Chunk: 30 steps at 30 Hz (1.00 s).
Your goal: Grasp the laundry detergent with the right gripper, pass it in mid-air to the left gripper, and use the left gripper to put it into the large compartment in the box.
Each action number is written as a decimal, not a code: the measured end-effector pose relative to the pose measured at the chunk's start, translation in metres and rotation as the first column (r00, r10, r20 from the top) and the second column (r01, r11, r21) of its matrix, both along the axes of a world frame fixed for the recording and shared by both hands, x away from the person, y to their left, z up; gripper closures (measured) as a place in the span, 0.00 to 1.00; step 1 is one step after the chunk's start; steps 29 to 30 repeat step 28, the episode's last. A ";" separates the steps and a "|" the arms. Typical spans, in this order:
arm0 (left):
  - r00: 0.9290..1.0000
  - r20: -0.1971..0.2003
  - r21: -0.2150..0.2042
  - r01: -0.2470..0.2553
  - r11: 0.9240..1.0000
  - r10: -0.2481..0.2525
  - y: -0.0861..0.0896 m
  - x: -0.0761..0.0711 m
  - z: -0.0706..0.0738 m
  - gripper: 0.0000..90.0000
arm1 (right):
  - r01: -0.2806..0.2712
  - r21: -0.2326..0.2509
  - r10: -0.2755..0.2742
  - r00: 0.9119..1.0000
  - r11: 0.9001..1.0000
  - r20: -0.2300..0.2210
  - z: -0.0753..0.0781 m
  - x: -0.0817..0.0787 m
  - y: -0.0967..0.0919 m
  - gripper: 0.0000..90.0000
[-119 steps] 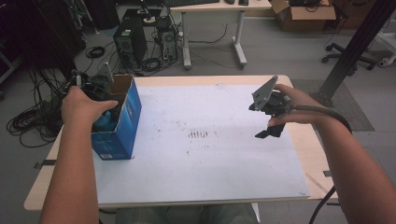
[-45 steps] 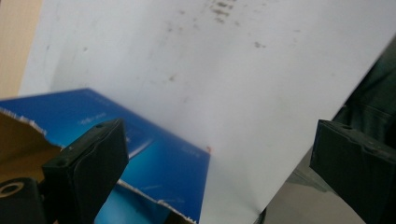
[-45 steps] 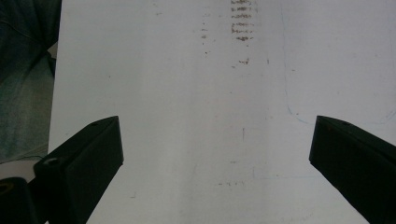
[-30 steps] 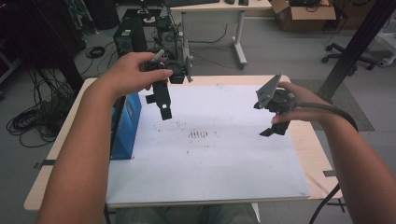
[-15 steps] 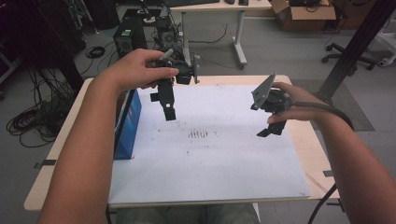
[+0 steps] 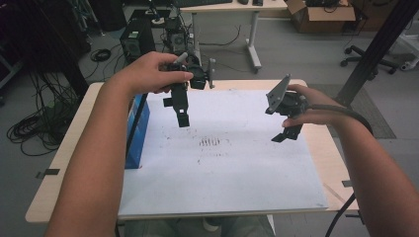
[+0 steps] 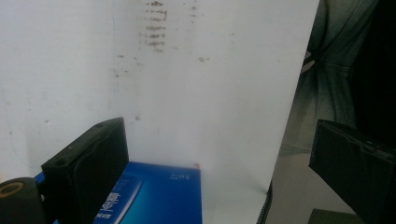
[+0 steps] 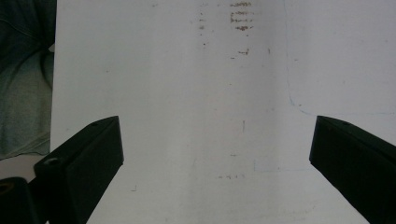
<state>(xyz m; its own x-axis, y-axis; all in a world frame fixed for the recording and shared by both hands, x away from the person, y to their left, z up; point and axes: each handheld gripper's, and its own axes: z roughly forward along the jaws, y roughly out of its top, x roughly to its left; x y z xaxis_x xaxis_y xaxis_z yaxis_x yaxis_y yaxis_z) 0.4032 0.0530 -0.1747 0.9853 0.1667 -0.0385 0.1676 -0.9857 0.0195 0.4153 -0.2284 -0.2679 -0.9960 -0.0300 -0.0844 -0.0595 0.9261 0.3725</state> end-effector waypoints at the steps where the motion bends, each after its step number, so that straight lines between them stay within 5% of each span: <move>1: 1.000 0.003 -0.002 -0.005 1.000 0.005 0.000 0.000 0.000 0.06 | -0.003 0.000 0.003 1.000 1.000 0.001 0.000 0.000 0.000 0.03; 30: 1.000 -0.008 -0.005 -0.015 1.000 0.015 0.003 -0.002 -0.002 0.05 | -0.009 0.006 0.009 1.000 1.000 0.011 0.004 -0.003 0.003 0.03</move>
